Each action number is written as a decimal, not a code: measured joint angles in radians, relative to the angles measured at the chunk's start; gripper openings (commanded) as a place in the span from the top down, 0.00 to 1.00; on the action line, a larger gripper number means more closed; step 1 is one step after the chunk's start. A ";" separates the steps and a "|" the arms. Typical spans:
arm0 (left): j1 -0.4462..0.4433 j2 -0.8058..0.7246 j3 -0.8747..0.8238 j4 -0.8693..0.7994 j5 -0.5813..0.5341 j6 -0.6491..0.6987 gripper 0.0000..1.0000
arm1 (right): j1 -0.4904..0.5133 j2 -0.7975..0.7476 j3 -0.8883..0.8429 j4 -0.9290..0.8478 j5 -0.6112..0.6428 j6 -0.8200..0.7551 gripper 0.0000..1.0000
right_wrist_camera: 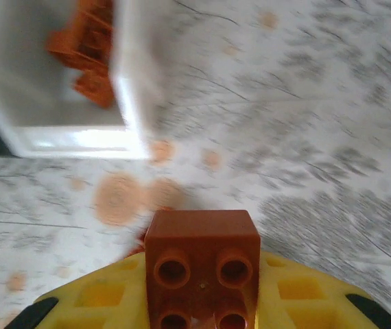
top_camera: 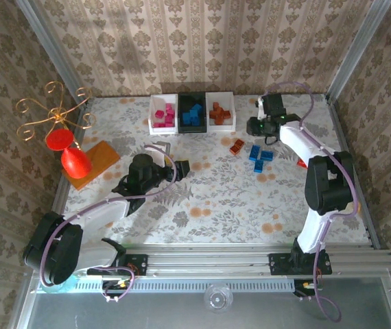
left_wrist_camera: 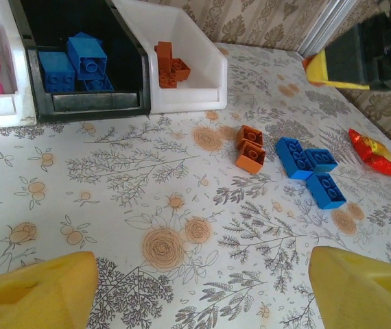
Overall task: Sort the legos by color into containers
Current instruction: Place the lego in the container.
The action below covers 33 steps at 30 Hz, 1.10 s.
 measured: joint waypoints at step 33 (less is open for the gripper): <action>0.000 -0.034 0.000 -0.011 0.016 -0.026 0.18 | 0.146 0.486 0.641 -0.097 0.032 0.014 0.37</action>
